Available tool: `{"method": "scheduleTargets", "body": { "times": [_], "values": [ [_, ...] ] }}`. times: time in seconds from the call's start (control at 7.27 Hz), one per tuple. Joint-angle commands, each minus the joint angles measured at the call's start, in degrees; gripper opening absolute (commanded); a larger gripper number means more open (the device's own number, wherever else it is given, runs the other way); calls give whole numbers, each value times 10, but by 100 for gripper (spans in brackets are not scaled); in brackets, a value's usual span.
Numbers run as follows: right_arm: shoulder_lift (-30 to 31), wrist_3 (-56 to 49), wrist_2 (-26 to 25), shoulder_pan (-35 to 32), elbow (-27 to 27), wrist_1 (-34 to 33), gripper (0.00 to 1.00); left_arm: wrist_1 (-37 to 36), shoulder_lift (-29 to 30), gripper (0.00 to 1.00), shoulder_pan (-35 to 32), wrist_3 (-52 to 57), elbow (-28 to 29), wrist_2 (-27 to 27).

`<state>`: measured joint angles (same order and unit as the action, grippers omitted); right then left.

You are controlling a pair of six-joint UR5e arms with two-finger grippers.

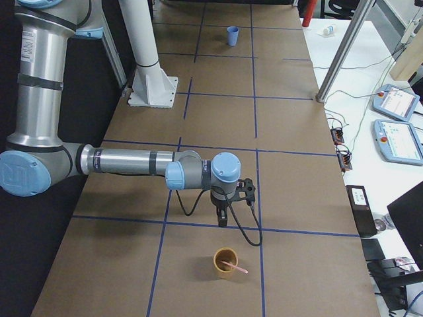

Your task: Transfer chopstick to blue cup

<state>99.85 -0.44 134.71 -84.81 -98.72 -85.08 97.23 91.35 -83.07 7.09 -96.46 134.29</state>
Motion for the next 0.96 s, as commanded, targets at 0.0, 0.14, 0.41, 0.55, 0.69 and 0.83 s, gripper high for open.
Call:
{"method": "scheduleTargets", "body": {
  "times": [0.0,0.14,0.41,0.55,0.69,0.83],
  "values": [
    [0,0,0,0,0,0,100,76,-1,100,53,-121,3,14],
    [0,0,0,0,0,0,100,124,-2,100,89,-233,-2,10],
    [0,0,0,0,0,0,100,174,-3,100,147,-374,-8,5],
    [0,0,0,0,-1,0,100,179,-6,100,163,-398,-10,5],
    [0,1,0,0,-1,0,100,189,-23,100,182,-400,-9,2],
    [0,1,0,0,-1,0,100,191,-29,100,189,-401,-9,-6]
  ]
}}
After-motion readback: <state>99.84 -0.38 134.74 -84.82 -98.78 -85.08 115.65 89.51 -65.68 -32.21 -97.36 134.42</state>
